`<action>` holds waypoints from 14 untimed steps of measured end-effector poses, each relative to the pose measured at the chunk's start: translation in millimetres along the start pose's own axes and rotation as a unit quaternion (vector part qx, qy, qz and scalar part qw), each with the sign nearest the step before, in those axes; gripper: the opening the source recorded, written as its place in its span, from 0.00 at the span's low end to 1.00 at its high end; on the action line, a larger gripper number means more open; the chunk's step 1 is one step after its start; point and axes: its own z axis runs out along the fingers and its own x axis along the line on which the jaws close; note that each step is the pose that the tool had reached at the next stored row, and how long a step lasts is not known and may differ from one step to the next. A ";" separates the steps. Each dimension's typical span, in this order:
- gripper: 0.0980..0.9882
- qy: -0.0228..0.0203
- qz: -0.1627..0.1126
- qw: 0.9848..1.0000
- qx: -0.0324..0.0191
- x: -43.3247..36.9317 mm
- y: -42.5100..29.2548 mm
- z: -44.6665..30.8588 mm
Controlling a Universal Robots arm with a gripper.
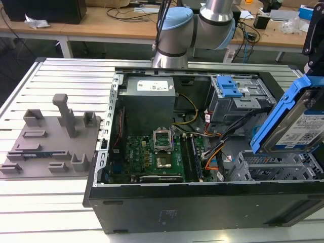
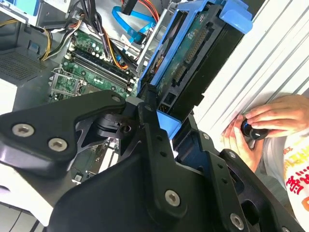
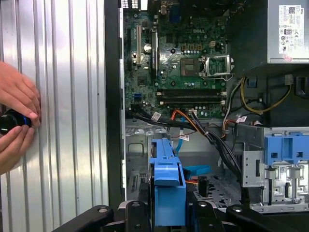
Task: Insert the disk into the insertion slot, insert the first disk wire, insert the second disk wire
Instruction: 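Insert the disk into the insertion slot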
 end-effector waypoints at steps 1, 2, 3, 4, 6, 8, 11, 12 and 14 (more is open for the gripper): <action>0.30 0.000 0.000 1.000 0.000 -0.4 0.0 0.4; 0.30 0.000 0.000 1.000 0.000 -0.8 0.0 0.7; 0.30 0.000 0.000 1.000 0.000 -1.2 0.0 1.2; 0.30 0.000 0.000 1.000 0.000 -1.5 0.1 1.6; 0.30 0.000 0.000 1.000 0.000 -2.2 0.1 3.1; 0.30 0.000 0.000 1.000 0.000 -2.4 0.1 4.4; 0.30 0.000 0.000 1.000 0.000 -2.6 0.2 7.5; 0.30 0.000 0.000 1.000 0.000 -2.6 0.2 8.1; 0.30 0.000 0.000 1.000 0.000 -2.6 0.3 10.7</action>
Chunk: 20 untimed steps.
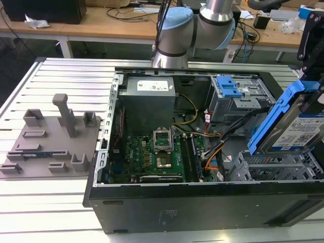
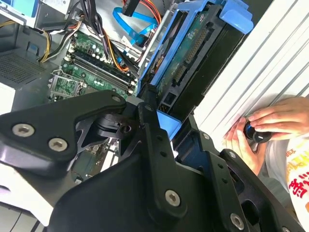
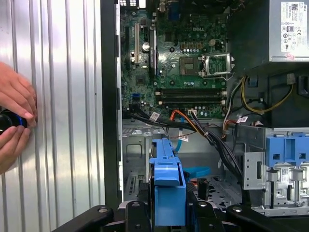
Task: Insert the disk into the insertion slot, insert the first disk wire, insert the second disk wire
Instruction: 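Insert the disk into the insertion slot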
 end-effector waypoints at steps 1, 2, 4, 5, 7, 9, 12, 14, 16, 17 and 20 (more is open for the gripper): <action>0.30 0.000 0.000 1.000 0.000 0.0 0.0 1.0; 0.30 0.000 0.000 1.000 0.000 0.0 0.0 2.3; 0.30 0.000 0.000 1.000 0.000 0.1 0.1 3.6; 0.30 0.000 0.000 1.000 0.000 0.1 0.1 4.7; 0.30 0.000 0.000 1.000 0.000 0.2 0.1 6.6; 0.30 0.000 0.000 1.000 0.000 0.3 0.2 8.2; 0.30 0.000 0.000 1.000 0.000 0.3 0.6 10.9; 0.30 0.000 0.000 1.000 0.000 0.4 1.0 12.4; 0.30 0.000 0.000 1.000 0.000 0.4 1.2 13.3; 0.30 0.000 0.000 1.000 0.000 0.5 1.2 13.8; 0.30 0.000 0.000 1.000 0.000 0.5 1.3 15.9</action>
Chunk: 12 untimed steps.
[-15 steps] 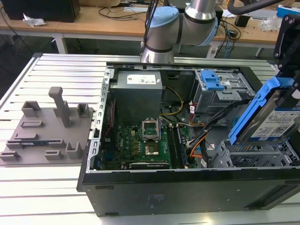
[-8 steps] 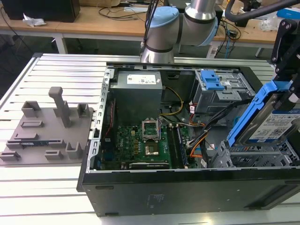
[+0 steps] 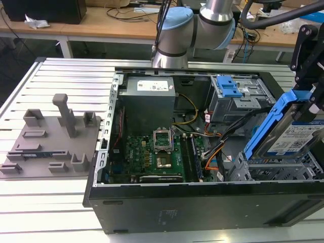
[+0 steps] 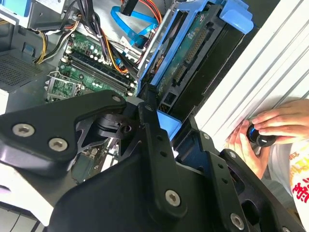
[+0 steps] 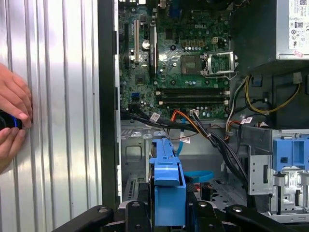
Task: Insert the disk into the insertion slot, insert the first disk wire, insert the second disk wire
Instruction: 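Insert the disk into the insertion slot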
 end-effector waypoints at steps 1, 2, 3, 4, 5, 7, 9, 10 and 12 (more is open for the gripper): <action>0.30 0.000 0.000 1.000 0.000 0.0 0.0 0.8; 0.30 0.000 0.000 1.000 0.000 0.0 0.0 1.3; 0.30 0.000 0.000 1.000 0.000 0.0 0.0 1.9; 0.30 0.000 0.000 1.000 0.000 0.1 0.1 2.8; 0.30 0.000 0.000 1.000 0.000 0.1 0.0 3.7; 0.30 0.000 0.000 1.000 0.000 0.2 -0.3 5.2; 0.30 0.000 0.000 1.000 -0.001 0.2 -0.6 6.2; 0.30 0.000 0.000 1.000 -0.001 0.2 -0.6 7.0; 0.30 0.000 0.000 1.000 -0.001 0.3 -0.6 9.2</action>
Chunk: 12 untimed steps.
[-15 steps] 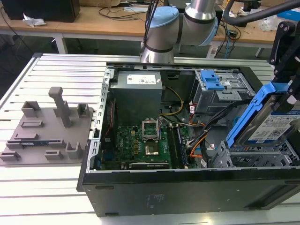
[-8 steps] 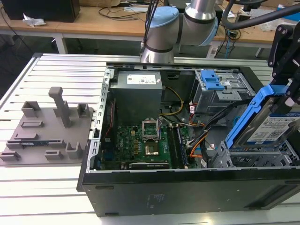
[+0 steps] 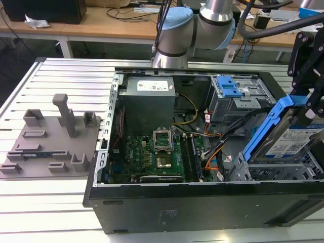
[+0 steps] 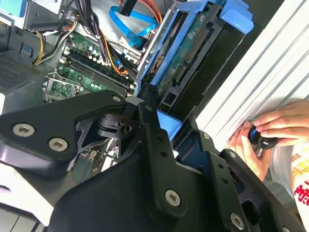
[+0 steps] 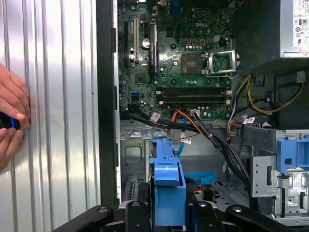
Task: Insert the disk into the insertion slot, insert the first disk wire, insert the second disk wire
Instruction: 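Insert the disk into the insertion slot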
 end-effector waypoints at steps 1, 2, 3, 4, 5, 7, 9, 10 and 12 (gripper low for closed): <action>0.30 0.000 0.000 1.000 0.000 0.0 0.0 1.0; 0.30 0.000 0.000 1.000 0.000 0.1 0.0 2.0; 0.30 0.000 0.000 1.000 0.000 0.1 0.1 3.5; 0.30 0.000 0.000 1.000 0.000 0.1 0.1 4.5; 0.30 0.000 0.000 1.000 0.000 0.2 0.1 6.4; 0.30 0.000 0.000 1.000 0.000 0.3 0.2 8.6; 0.30 0.000 0.000 1.000 0.000 0.4 0.2 11.4; 0.30 0.000 0.000 1.000 0.000 0.4 0.3 13.7; 0.30 0.000 0.000 1.000 0.000 0.7 0.4 19.7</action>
